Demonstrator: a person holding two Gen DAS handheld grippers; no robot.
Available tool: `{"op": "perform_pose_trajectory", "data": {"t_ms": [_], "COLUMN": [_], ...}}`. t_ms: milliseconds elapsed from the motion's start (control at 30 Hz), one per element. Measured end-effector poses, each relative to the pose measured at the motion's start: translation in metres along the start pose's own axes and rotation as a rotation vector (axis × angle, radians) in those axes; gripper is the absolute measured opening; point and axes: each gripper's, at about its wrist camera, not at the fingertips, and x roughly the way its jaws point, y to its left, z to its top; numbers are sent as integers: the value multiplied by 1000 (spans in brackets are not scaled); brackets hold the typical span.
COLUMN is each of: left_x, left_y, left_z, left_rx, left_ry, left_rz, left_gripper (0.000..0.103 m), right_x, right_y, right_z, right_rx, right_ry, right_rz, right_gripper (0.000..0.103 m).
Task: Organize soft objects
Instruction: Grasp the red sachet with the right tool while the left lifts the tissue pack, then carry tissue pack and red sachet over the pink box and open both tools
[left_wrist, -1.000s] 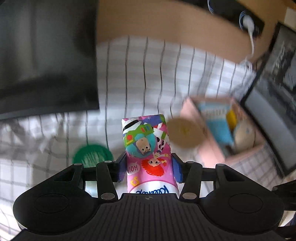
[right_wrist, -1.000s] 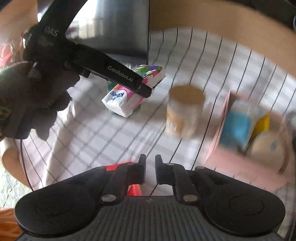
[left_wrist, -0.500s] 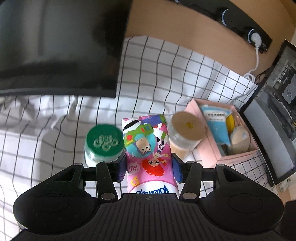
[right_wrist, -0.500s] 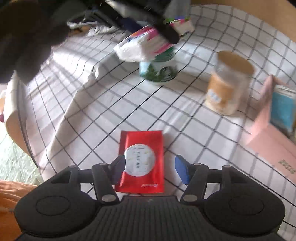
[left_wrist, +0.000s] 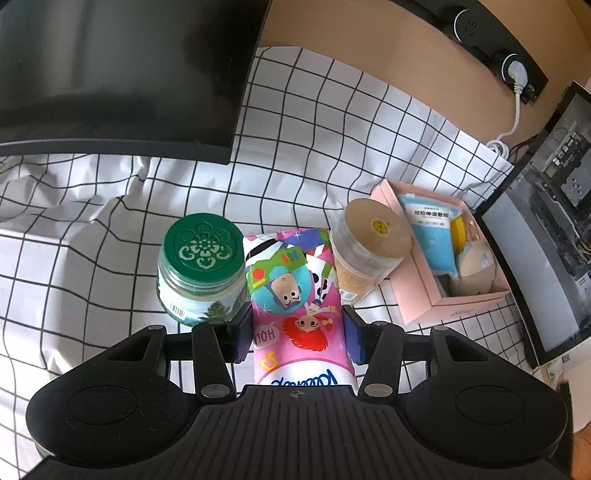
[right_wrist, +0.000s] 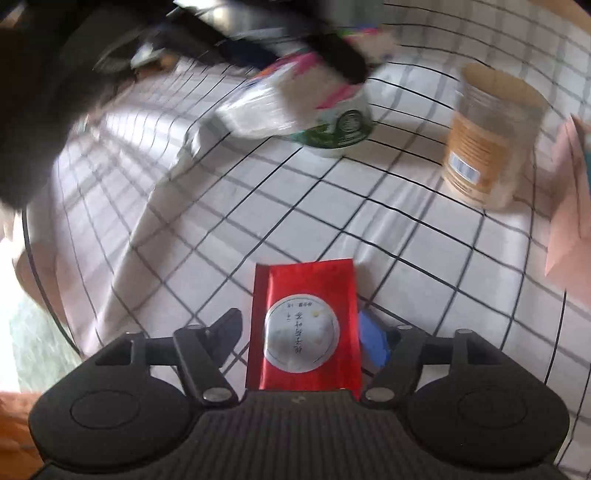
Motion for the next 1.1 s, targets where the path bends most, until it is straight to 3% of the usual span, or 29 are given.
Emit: {"op": "perform_pose_trajectory", "data": {"t_ms": [67,200,333,533,867,1100], "left_x": [2,5,6,8,-7,-10], "left_y": [-1,-2,-2,-6,-33,-71], "left_z": [1,1,3,6,43,74], "left_rx": [0,4,6,2,59,141], "left_ry": [3,10,10,2,-72,-120], "left_rz": [-2,-7,-9,-5,25,43], "left_gripper": [54,54,54,54,54,54], "right_x": [4,8,1,-18,-106,-164], "right_y": [9,17,10,2,-16,-56], "right_z": [0,-4,-5,-1,46,63], "right_rx": [-66,-140,-123,-118,-129,-89], "right_ry": [13,6,-13,-22,-177,-290], "right_rz": [-27,-69,-75,-73,-94,-227], "right_gripper": [79,79,55,53,53,53]}}
